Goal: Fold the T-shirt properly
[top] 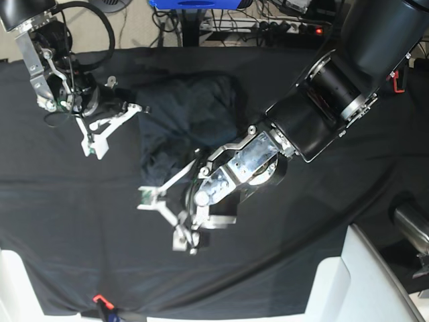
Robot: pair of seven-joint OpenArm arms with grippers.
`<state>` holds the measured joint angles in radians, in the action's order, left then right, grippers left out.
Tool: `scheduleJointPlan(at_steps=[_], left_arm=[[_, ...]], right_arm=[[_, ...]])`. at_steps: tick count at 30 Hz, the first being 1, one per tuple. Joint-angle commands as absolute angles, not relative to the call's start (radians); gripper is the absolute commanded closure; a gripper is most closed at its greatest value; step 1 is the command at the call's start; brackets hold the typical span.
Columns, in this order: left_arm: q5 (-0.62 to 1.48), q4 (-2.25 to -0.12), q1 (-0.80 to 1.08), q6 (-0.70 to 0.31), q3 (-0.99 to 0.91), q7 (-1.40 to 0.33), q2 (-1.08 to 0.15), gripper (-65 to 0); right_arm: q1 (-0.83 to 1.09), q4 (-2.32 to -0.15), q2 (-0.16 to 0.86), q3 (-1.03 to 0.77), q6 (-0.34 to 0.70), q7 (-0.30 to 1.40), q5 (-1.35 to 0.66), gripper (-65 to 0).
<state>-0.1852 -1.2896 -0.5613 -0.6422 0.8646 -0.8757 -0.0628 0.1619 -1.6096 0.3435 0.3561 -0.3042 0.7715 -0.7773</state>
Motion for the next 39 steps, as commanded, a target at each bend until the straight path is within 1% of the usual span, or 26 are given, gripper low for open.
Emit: scheduleJointPlan(at_steps=[1,3,4,5,7,8,9,11,13,16,18,22,25,31,32,35,39], left_arm=[[-0.179,-1.36,-0.564,-0.638,0.835,-0.909,-0.058,-65.0],[-0.15,-1.48,-0.518,-0.638,0.805,-0.974,-0.065,-65.0],[-0.148,-1.524,-0.49,-0.638,0.794,-1.0,-0.073,-62.4],[-0.147,-1.567,-0.45,-0.638,0.779,-1.024,-0.088,-52.3],[-0.147,-1.633,-0.363,-0.633,0.739,-1.033,-0.113,-23.7],[-0.148,-1.661,-0.314,-0.633,0.714,-1.03,-0.12,-8.2],[-0.153,-1.687,-0.249,-0.631,0.679,-1.027,-0.131,0.0],[-0.16,-1.736,-0.142,-0.631,0.616,-1.01,-0.136,0.0],[-0.159,-1.77,-0.041,-0.631,0.562,-0.931,-0.156,0.0],[-0.159,-1.774,0.076,-0.631,0.51,-0.802,-0.177,0.0],[-0.159,-1.771,0.113,-0.631,0.493,-0.763,-0.177,0.0],[-0.157,-1.77,0.151,-0.631,0.492,-0.763,-0.177,0.0],[-0.157,-1.756,0.17,-0.63,0.489,-0.754,-0.186,0.0],[-0.157,-1.73,0.165,-0.63,0.487,-0.753,-0.191,0.0],[-0.157,-1.722,0.159,-0.627,0.487,-0.753,-0.191,0.0],[-0.153,-1.693,0.142,-0.573,0.489,-0.751,-0.191,0.0],[-0.159,-1.659,0.137,-0.572,0.496,-0.751,-0.193,0.0]], right_arm=[[0.153,-1.624,0.352,0.351,-0.298,0.765,-0.779,-0.8],[0.156,-1.632,0.352,0.348,-0.298,0.763,-0.779,-0.8],[0.159,-1.635,0.352,0.346,-0.298,0.763,-0.779,-0.8],[0.165,-1.644,0.352,0.346,-0.298,0.762,-0.777,-0.8],[0.174,-1.669,0.354,0.351,-0.298,0.762,-0.756,-0.6],[0.18,-1.692,0.352,0.355,-0.298,0.762,-0.722,-0.6],[0.199,-1.721,0.343,0.357,-0.298,0.762,-0.67,-0.6],[0.229,-1.785,0.321,0.383,-0.298,0.762,-0.552,-0.6],[0.252,-1.827,0.303,0.412,-0.298,0.762,-0.441,-0.6],[0.259,-1.816,0.269,0.466,-0.297,0.766,-0.366,-0.6],[0.254,-1.799,0.266,0.495,-0.297,0.765,-0.363,-0.6],[0.226,-1.762,0.263,0.555,-0.297,0.762,-0.363,-0.6],[0.206,-1.728,0.242,0.559,-0.297,0.762,-0.363,-0.6],[0.209,-1.733,0.236,0.567,-0.297,0.762,-0.363,-0.6],[0.209,-1.733,0.236,0.567,-0.297,0.762,-0.363,-0.6],[0.213,-1.733,0.236,0.567,-0.297,0.762,-0.363,-0.6],[0.223,-1.733,0.236,0.567,-0.297,0.762,-0.363,-0.6]])
